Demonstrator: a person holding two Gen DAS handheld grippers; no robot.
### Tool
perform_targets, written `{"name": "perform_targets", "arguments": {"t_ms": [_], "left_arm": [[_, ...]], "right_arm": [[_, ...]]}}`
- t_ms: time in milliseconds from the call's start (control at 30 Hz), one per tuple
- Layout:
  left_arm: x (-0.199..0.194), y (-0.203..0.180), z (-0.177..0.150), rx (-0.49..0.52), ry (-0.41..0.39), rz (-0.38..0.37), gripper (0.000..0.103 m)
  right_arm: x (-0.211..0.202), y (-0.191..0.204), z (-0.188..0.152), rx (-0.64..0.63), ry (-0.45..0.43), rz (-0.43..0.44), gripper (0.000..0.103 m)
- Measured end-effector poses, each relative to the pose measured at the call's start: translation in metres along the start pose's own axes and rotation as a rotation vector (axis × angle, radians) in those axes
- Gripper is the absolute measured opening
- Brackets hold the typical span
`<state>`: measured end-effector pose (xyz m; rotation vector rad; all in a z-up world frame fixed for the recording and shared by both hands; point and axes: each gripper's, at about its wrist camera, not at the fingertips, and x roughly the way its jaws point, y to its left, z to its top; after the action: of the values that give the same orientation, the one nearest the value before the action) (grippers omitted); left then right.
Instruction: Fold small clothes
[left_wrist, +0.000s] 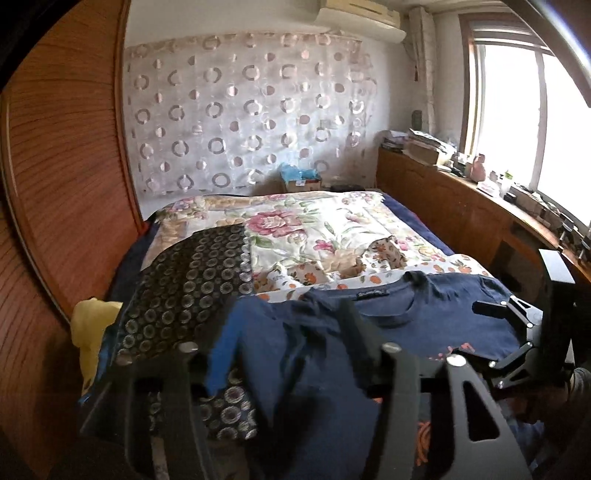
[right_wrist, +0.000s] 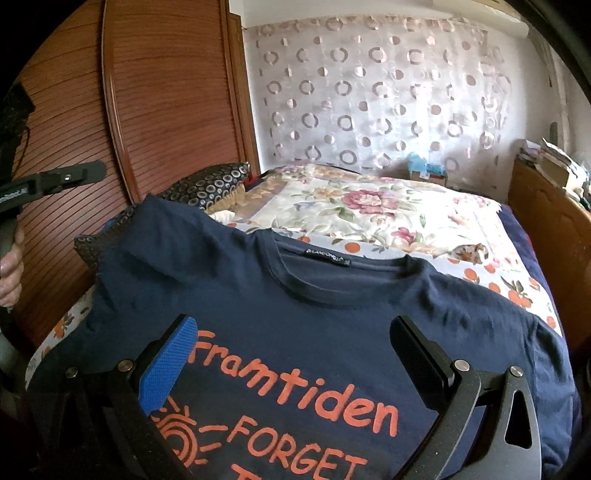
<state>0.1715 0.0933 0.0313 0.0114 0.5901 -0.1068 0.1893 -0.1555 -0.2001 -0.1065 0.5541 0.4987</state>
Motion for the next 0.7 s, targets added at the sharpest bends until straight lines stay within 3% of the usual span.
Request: {"name": "perform_targets", "arguments": {"t_ms": [400,533,700], "left_arm": [[0.003,0.019,-0.032,-0.009,0.027,0.110,0.066],[0.007,0.017,-0.041,-0.016,0.038,0.098,0.066],[0.016,-0.002,-0.055,-0.022,0.064,0.039,0.066]], "right_arm": [[0.019,0.054,0.000,-0.032,0.024,0.079,0.096],[0.019,0.052,0.001,-0.035,0.031,0.084,0.096],[0.006,0.023,-0.001,-0.015,0.041,0.057,0.096]]}}
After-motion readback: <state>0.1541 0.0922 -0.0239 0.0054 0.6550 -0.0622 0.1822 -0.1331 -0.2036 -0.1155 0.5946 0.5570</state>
